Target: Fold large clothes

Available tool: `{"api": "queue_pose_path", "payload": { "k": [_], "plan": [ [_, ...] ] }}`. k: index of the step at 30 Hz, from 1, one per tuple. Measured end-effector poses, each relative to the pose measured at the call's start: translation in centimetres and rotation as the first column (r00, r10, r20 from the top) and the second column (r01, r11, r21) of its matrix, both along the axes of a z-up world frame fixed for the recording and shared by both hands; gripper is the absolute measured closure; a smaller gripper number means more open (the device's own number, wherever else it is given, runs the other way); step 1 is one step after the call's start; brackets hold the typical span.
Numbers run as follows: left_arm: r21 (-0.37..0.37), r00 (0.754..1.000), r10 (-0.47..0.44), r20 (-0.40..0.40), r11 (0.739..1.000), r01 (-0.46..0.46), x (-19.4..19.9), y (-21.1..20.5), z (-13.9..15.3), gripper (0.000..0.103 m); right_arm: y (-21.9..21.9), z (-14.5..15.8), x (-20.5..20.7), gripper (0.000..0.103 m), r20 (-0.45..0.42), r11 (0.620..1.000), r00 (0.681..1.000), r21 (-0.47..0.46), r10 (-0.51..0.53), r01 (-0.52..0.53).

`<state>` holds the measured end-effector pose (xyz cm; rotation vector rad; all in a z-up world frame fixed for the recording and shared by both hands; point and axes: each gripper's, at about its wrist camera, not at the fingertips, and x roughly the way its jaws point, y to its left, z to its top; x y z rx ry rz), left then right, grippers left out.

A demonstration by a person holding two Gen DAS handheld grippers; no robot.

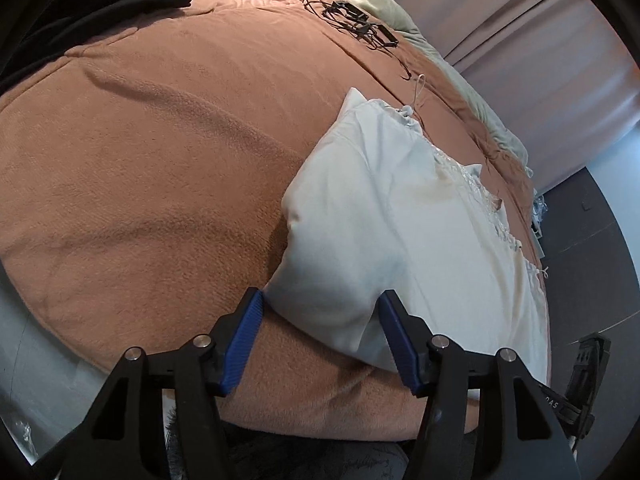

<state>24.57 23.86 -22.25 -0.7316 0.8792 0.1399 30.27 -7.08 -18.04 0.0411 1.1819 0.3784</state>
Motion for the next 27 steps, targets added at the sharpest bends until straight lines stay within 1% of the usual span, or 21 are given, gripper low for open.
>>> {"api": "queue_pose_path", "payload": {
  "k": [6,11,15,19,23,27],
  "plan": [
    [0.035,1.0,-0.005,-0.021,0.999,0.005,0.9,-0.4,0.0,0.047,0.8,-0.4,3.6,0.075,0.004,0.999,1.0,-0.039,-0.021,0.021],
    [0.046,0.999,0.01,-0.033,0.999,-0.008,1.2,-0.4,0.0,0.047,1.5,-0.5,7.2,0.089,0.008,0.997,0.999,-0.061,-0.041,0.042],
    [0.052,0.999,0.018,-0.034,0.999,-0.016,1.2,-0.6,-0.1,0.047,1.7,-0.6,10.3,0.092,0.009,0.996,0.998,-0.069,-0.059,0.059],
    [0.054,0.999,0.026,-0.041,0.998,-0.024,1.4,-0.6,-0.2,0.048,1.6,-0.7,13.6,0.099,0.013,0.993,0.996,-0.073,-0.09,0.091],
    [0.046,0.998,0.037,-0.048,0.998,-0.035,1.5,-0.6,-0.2,0.048,1.5,-0.7,16.6,0.1,0.004,0.992,0.994,-0.064,-0.108,0.108],
    [0.005,0.998,0.053,-0.041,0.999,-0.052,1.1,-0.3,-0.5,0.048,1.8,-1.1,19.2,0.1,-0.001,0.989,0.992,-0.079,-0.124,0.123]
  ]
}}
